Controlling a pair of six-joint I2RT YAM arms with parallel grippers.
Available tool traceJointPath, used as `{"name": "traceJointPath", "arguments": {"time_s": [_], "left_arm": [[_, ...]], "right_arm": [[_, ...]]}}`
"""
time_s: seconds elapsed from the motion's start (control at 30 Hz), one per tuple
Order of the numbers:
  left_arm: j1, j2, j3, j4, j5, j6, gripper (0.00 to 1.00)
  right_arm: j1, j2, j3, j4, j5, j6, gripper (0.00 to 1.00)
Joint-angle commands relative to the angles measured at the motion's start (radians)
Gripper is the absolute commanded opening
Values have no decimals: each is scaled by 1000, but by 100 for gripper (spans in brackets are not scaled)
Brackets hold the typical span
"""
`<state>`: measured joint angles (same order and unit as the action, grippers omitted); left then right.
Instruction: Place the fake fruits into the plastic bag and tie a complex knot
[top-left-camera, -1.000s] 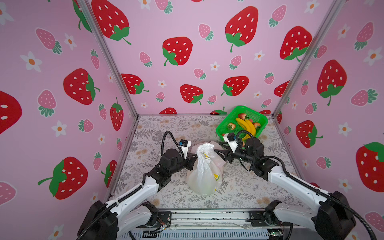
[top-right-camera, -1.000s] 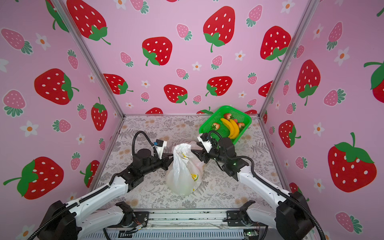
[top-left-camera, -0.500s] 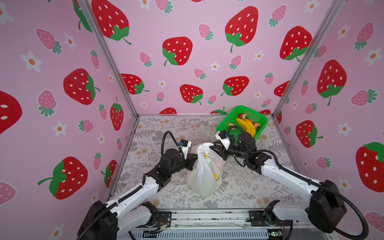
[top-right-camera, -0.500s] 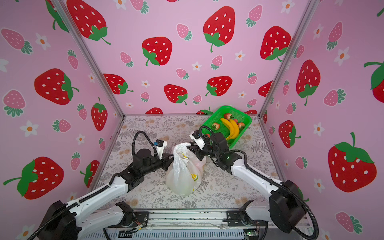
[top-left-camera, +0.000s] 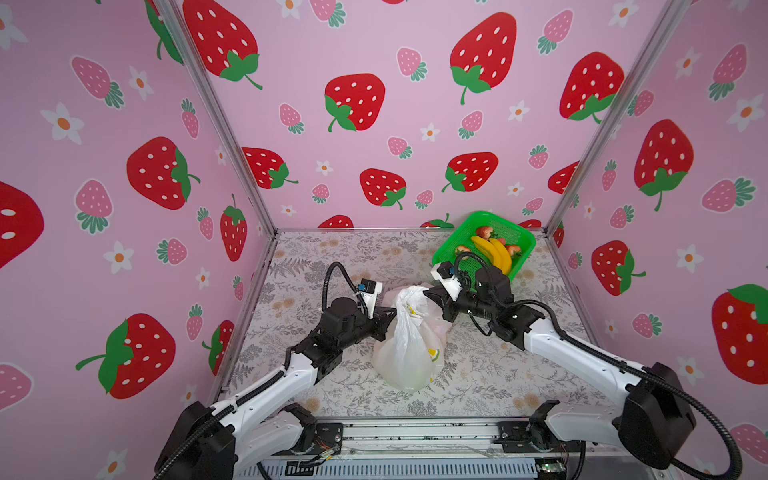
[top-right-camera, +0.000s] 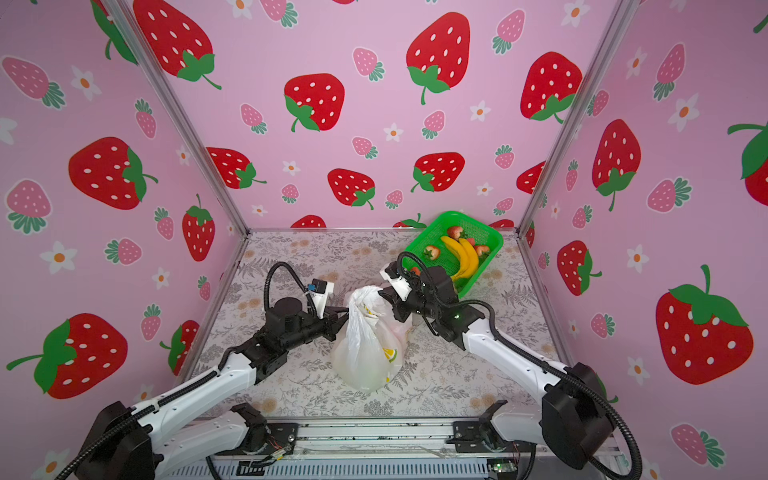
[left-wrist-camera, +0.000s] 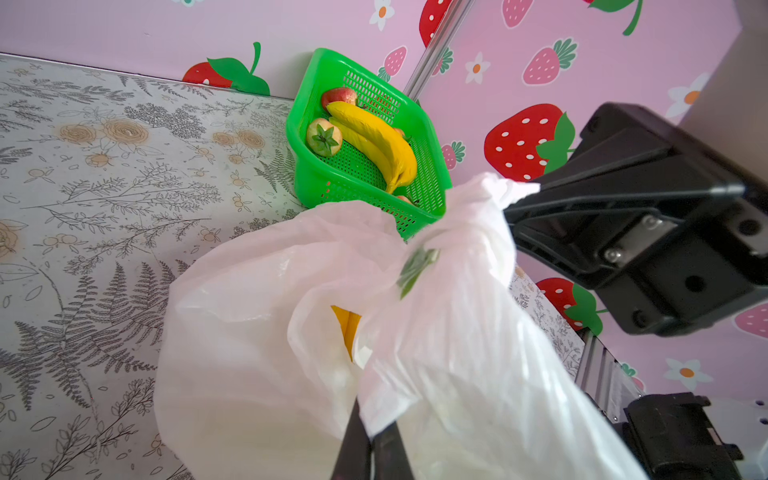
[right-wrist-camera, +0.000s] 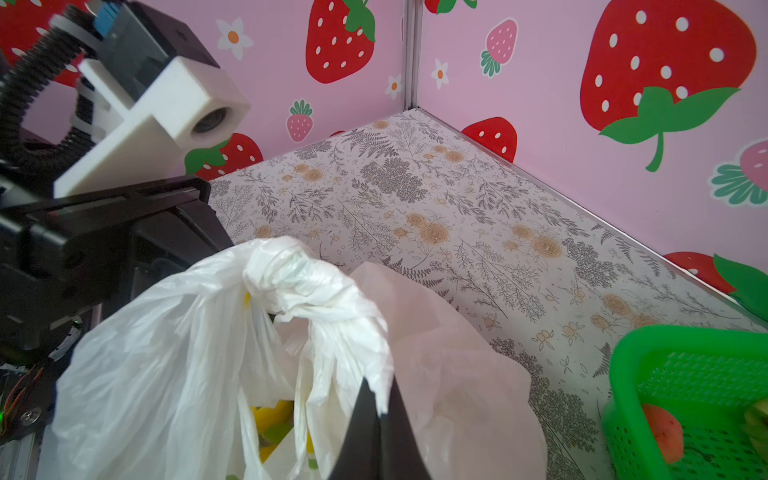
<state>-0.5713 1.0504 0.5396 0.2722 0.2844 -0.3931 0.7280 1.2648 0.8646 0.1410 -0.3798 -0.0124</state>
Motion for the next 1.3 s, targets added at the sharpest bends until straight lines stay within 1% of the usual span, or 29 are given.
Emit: {"name": "traceJointPath", "arguments": {"time_s": [0.0,0.2,0.37,0.4,0.5,0.67,0.73,0.8,0.87,0.93,1.03,1.1,1.17,1.2,1.27], "left_arm": [[2,-28,15,0,-42,-11,0],[2,-47,10,-14,-74,-10,0],[6,-78,3,-52,-140,-28,0],[8,-87,1,-62,-185,-33,0],[25,-125,-10,-113,-271,-62,0],[73,-201,-41,-178,-349,-98,0],[76,-214,-43,-194,-367,-98,0],[75,-212,-35,-197,-354,-90,0],[72,-203,-26,-200,-347,-90,0],[68,-205,-26,-211,-362,-91,0],[76,-234,-55,-214,-424,-113,0],[110,-255,-87,-212,-442,-143,0],[168,-258,-115,-217,-430,-174,0],[187,-257,-124,-221,-425,-180,0],[196,-253,-122,-238,-416,-162,0]], "right_arm": [[5,-42,10,-63,75,5,0],[4,-66,11,-137,153,21,0],[0,-74,19,-206,273,49,0],[-2,-71,19,-219,297,61,0],[-31,-58,15,-267,357,103,0],[-71,-69,-26,-294,418,164,0],[-72,-70,-41,-272,412,185,0],[-71,-62,-61,-221,332,196,0],[-67,-46,-71,-195,293,210,0],[-68,-40,-74,-205,305,207,0],[-76,-60,-100,-237,344,218,0],[-121,-84,-142,-252,349,241,0],[-175,-116,-201,-262,331,267,0],[-186,-127,-223,-262,335,276,0],[-190,-150,-256,-253,351,291,0]]}}
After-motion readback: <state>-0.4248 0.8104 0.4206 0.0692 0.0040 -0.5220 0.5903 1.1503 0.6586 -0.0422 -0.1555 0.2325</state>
